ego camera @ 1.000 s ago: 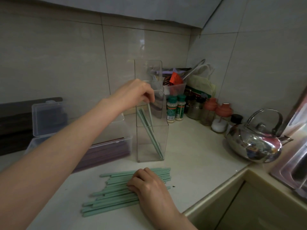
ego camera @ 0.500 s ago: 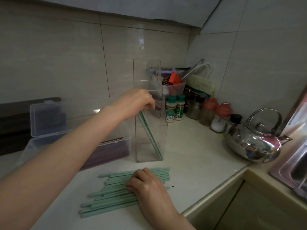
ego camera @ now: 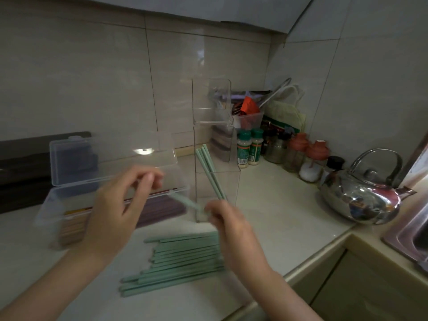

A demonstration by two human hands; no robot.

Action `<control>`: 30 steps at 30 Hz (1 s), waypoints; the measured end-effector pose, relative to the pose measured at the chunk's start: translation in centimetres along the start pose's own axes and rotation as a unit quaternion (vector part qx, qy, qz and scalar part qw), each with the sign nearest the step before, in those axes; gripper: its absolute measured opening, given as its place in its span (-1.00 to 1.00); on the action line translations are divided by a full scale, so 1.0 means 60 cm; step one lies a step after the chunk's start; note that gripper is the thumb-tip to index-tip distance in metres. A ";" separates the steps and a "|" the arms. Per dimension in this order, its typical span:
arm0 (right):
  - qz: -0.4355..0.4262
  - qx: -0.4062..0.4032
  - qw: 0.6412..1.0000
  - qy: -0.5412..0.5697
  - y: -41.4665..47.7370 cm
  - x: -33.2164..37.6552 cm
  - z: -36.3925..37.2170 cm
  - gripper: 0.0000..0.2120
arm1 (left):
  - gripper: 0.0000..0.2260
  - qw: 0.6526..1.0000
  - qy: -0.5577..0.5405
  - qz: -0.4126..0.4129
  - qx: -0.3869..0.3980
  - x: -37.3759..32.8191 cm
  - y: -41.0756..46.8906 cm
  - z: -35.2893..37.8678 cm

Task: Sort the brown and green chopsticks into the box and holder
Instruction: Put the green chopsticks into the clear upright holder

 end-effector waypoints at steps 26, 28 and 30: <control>0.037 -0.094 0.977 -0.189 0.257 0.042 -0.021 -0.84 | -0.77 0.969 0.119 -0.044 0.214 0.173 -0.152 0.070; 0.058 -0.056 0.972 -0.222 0.257 0.035 -0.018 -0.83 | -0.76 0.970 0.122 -0.048 0.204 0.173 -0.151 0.066; 0.068 -0.016 0.963 -0.259 0.256 0.029 -0.011 -0.85 | -0.78 0.972 0.119 -0.055 0.197 0.175 -0.152 0.064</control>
Point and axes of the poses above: each hand's wrist, its own y-axis towards the middle knuckle, its own z-axis out of the palm, x = y × z, the point moved 8 cm from there along y, towards the middle knuckle, and after that the axes turned 12 degrees about -x, right-handed, at the moved point
